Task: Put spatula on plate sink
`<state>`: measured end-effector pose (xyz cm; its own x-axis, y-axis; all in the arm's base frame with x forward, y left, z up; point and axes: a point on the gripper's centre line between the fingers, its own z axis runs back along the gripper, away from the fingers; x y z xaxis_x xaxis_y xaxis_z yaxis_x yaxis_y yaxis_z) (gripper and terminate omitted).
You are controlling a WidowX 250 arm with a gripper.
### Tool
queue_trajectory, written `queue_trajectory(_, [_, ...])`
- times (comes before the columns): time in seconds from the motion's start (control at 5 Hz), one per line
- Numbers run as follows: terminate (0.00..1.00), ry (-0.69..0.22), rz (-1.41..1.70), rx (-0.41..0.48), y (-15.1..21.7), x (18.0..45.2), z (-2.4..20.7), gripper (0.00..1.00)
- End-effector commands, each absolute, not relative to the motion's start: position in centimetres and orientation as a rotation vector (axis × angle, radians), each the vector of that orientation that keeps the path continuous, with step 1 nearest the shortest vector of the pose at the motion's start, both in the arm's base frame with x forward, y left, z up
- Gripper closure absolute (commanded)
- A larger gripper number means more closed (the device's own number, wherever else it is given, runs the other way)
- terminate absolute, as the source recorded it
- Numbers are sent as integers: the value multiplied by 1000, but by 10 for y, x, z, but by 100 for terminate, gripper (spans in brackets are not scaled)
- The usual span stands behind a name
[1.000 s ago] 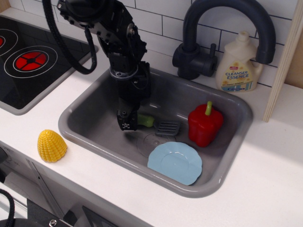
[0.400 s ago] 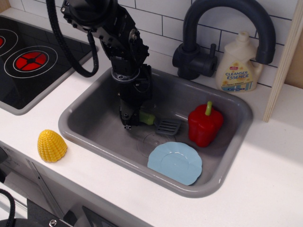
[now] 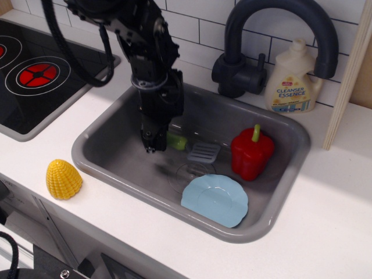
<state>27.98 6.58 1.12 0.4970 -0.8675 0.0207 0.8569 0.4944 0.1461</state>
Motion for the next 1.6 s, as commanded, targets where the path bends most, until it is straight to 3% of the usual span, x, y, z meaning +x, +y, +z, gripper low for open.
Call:
queue_trajectory(0.0, [0, -136, -1113, 114, 57, 267, 44, 100])
queue_trajectory(0.2, [0, -117, -1160, 65, 45, 258, 45, 100])
queue_trajectory(0.8, [0, -117, -1169, 68, 2, 262, 24, 100])
queue_trajectory(1.4, [0, -91, -1187, 74, -8, 255, 4, 100])
